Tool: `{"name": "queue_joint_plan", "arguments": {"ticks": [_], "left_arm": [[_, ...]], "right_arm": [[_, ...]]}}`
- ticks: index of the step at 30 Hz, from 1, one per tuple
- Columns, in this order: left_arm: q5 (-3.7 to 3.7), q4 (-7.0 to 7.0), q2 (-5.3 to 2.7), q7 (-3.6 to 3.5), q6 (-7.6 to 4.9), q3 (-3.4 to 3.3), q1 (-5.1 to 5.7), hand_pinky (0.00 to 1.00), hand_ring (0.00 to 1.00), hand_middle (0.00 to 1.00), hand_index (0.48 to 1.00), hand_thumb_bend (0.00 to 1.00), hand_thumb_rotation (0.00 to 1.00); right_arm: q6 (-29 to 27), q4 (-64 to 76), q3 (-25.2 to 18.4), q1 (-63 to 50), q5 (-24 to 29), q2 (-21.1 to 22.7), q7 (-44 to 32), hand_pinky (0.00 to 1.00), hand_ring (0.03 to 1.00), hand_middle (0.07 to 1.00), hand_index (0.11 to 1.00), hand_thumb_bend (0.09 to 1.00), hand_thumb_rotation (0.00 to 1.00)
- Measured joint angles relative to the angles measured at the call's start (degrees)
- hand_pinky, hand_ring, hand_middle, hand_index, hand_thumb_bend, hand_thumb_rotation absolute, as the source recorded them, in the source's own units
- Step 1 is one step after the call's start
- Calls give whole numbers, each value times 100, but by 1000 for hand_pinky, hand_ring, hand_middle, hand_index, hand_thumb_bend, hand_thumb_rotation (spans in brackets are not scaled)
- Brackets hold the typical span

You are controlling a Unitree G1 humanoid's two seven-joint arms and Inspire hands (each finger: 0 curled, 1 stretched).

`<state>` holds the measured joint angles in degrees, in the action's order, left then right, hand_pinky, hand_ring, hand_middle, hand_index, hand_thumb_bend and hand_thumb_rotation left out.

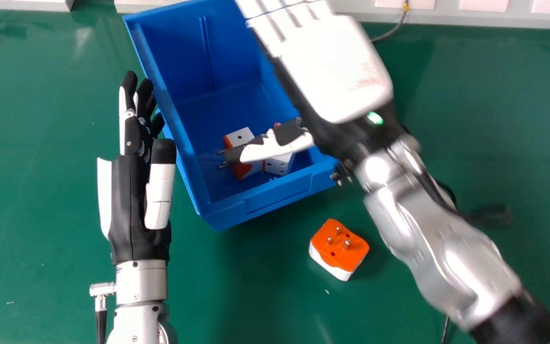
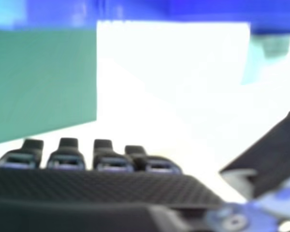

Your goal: Pick all objects and put in blue box

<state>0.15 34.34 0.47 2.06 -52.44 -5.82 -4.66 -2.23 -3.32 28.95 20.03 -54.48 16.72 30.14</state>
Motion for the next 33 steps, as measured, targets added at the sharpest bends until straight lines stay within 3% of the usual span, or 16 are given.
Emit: {"name": "queue_joint_plan", "arguments": {"ticks": [5,11,18,24,33], "left_arm": [[28,-6,-3,-53,-3,-2,16,945,970,973,978,927,924],[9,-112,-9,-51,21,-1,86,942,967,972,976,924,926],[-2,-141,-17,-53,57,1,104,937,966,969,975,924,925],[2,-143,-37,-56,56,1,105,937,966,967,972,923,923],[2,-250,-61,-60,109,3,165,938,966,967,972,932,921]], "right_arm": [[-333,248,-287,-1095,51,-50,896,936,994,1000,1000,1000,624],[-23,1371,-470,-2376,-185,-158,785,828,914,961,992,1000,646],[734,3060,-611,-3563,-447,46,-1532,715,807,874,942,1000,639],[1264,4041,-683,-3817,-745,126,-3668,660,760,829,901,999,606],[1791,4556,-669,-3591,-2153,-143,-6770,617,714,786,847,987,607]]}}
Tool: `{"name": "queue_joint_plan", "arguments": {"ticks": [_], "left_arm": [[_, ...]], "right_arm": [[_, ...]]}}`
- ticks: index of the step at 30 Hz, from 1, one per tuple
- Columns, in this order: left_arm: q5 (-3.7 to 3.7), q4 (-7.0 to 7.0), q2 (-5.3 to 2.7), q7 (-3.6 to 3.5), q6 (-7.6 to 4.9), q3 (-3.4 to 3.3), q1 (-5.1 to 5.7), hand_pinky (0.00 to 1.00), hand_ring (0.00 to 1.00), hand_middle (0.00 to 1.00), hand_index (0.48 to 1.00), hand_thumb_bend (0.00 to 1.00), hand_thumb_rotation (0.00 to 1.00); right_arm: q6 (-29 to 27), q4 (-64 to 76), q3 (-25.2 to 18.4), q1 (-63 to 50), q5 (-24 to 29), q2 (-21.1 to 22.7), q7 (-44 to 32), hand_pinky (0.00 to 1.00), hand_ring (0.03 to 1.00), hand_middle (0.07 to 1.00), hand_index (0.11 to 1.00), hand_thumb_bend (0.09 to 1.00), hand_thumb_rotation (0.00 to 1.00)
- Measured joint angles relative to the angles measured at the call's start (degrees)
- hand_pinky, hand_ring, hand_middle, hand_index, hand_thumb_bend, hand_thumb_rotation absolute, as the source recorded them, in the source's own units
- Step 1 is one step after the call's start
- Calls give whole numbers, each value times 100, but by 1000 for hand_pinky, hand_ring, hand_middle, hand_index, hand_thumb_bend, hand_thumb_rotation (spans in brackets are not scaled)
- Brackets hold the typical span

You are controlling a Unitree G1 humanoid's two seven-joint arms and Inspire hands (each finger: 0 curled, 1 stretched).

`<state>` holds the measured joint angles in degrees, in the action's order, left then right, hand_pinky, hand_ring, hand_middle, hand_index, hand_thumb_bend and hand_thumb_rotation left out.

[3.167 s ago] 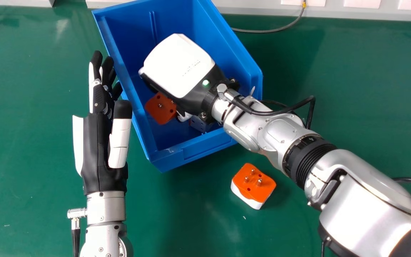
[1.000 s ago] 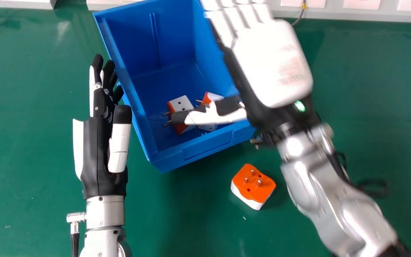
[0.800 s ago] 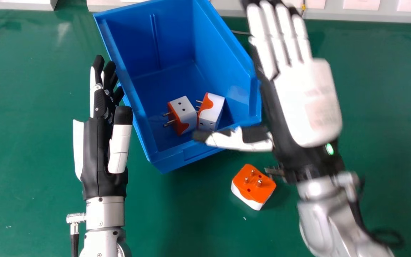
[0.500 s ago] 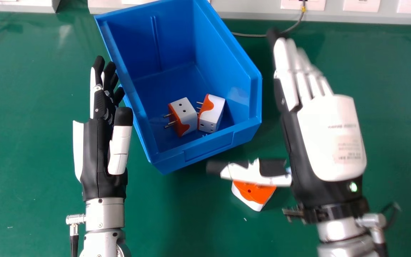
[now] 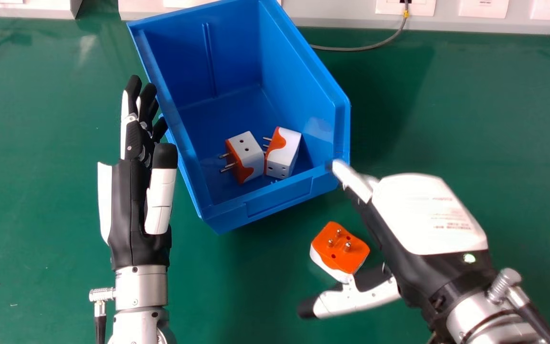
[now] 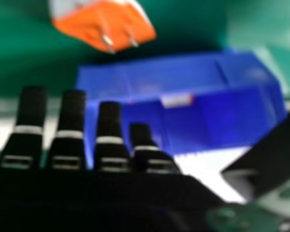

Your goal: Pick all objects and put in blue box

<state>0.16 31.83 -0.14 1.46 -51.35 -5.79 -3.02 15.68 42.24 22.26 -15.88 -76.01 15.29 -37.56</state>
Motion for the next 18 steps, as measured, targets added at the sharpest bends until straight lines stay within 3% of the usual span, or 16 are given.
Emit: {"name": "queue_joint_plan", "arguments": {"ticks": [9,18], "left_arm": [[14,-59,0,-27,39,1,27,937,965,965,969,933,923],[36,-58,6,-51,42,0,29,940,967,965,970,931,923]], "right_arm": [[-122,71,-22,198,-571,-406,-1076,557,649,717,758,952,569],[122,-303,15,173,-1085,-1294,-616,433,546,644,732,932,430]]}}
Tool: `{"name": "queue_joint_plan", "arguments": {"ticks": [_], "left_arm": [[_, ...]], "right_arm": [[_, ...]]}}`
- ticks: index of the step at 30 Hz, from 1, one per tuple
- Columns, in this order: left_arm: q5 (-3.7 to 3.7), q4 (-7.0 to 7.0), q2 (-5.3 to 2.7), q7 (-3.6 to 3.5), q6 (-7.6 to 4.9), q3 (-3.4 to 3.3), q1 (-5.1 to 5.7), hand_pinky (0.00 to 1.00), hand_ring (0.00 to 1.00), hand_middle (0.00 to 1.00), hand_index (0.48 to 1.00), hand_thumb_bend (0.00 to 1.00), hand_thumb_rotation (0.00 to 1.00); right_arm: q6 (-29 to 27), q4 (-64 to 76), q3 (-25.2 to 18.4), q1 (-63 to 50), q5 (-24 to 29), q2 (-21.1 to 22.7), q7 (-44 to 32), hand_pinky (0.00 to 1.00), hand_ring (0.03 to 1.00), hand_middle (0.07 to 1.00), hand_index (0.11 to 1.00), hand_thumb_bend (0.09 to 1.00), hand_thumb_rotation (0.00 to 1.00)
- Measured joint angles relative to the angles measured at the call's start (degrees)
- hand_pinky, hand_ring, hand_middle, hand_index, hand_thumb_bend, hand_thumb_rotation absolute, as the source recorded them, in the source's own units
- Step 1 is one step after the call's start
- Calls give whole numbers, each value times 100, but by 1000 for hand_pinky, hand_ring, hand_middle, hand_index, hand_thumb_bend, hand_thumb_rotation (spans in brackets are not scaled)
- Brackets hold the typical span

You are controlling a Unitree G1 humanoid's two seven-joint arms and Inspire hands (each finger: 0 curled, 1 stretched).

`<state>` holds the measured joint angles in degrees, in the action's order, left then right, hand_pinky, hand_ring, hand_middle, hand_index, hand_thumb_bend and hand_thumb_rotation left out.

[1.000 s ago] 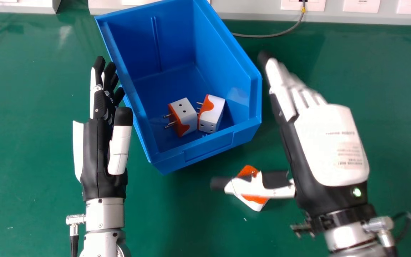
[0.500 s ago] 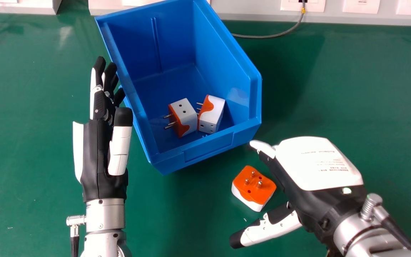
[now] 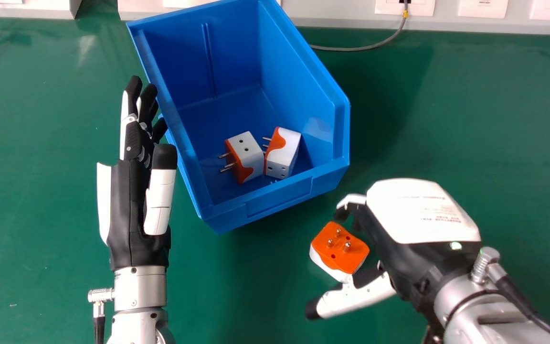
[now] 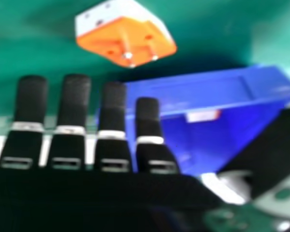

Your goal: Pick all objects and put in blue box

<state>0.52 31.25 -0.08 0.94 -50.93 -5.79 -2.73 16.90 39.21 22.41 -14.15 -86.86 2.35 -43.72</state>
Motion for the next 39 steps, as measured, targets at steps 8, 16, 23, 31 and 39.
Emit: {"name": "queue_joint_plan", "arguments": {"ticks": [8,16,23,31,39], "left_arm": [[1,-10,-1,-7,18,-1,1,938,966,965,971,929,921],[1,-48,-2,-9,41,0,8,937,966,965,969,926,924],[9,-45,-2,-33,41,-3,8,940,967,966,969,927,923],[12,-52,-13,-36,45,-5,10,940,965,964,967,929,918],[57,-48,-14,-52,42,-5,10,939,966,965,969,925,915]], "right_arm": [[137,-738,-2,103,-127,-258,472,412,515,633,733,910,405],[270,-1030,33,523,-409,-348,596,418,516,637,730,919,422],[384,-1496,48,791,-596,-402,610,469,565,665,762,930,425],[500,-2121,99,1125,-608,-356,993,440,542,660,753,946,420],[672,-2986,135,1359,-348,-305,1424,401,506,641,744,986,404]]}}
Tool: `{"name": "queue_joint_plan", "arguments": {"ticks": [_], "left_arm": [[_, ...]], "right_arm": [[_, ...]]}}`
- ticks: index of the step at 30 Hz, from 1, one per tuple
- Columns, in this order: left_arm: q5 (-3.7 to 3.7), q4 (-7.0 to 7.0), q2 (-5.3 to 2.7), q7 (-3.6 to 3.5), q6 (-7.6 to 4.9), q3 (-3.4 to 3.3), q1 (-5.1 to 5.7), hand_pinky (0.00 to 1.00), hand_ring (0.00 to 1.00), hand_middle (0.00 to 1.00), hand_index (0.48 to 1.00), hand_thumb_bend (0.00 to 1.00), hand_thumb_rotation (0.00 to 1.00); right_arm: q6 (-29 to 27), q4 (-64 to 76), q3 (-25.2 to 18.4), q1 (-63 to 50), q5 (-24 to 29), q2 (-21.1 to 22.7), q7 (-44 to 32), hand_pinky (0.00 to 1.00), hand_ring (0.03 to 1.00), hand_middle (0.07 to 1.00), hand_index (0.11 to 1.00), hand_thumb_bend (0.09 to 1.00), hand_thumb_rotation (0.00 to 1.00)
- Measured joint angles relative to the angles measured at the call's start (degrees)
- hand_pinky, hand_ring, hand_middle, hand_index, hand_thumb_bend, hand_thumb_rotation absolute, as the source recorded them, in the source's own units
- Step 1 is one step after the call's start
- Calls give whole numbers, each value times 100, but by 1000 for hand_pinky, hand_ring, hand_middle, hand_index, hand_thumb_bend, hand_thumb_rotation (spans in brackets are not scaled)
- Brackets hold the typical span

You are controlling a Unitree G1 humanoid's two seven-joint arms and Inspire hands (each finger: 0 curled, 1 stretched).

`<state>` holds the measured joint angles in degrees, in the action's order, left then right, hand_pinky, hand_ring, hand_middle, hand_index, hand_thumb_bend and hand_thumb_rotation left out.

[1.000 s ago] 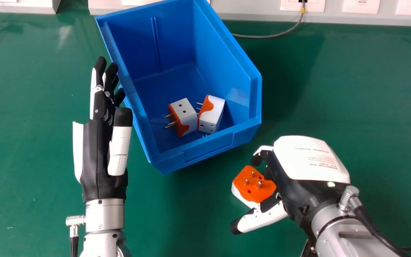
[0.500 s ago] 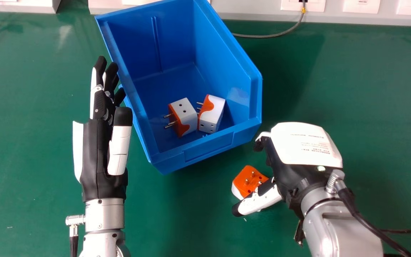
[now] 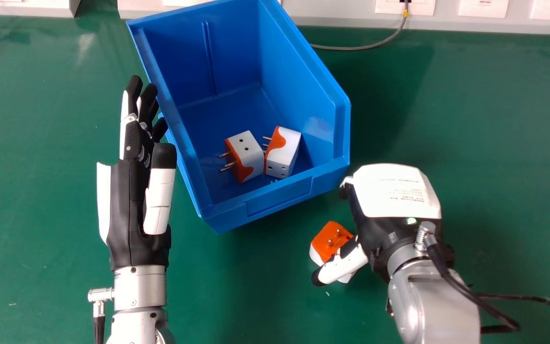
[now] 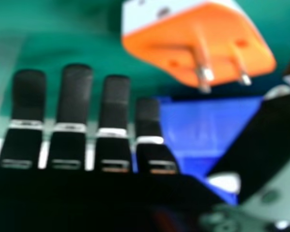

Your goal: Pick all objects and put in blue box

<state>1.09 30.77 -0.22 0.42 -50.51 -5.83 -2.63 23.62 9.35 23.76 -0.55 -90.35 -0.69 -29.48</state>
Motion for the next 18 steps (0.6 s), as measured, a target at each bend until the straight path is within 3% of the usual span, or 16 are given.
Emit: {"name": "queue_joint_plan", "arguments": {"ticks": [13,18], "left_arm": [[-2,0,3,6,0,-2,0,939,964,966,970,926,917],[-1,0,7,6,0,-3,0,939,964,965,970,927,918]], "right_arm": [[269,-664,280,456,314,167,186,341,451,612,759,993,403],[329,-725,377,512,480,273,308,363,463,615,753,984,400]]}}
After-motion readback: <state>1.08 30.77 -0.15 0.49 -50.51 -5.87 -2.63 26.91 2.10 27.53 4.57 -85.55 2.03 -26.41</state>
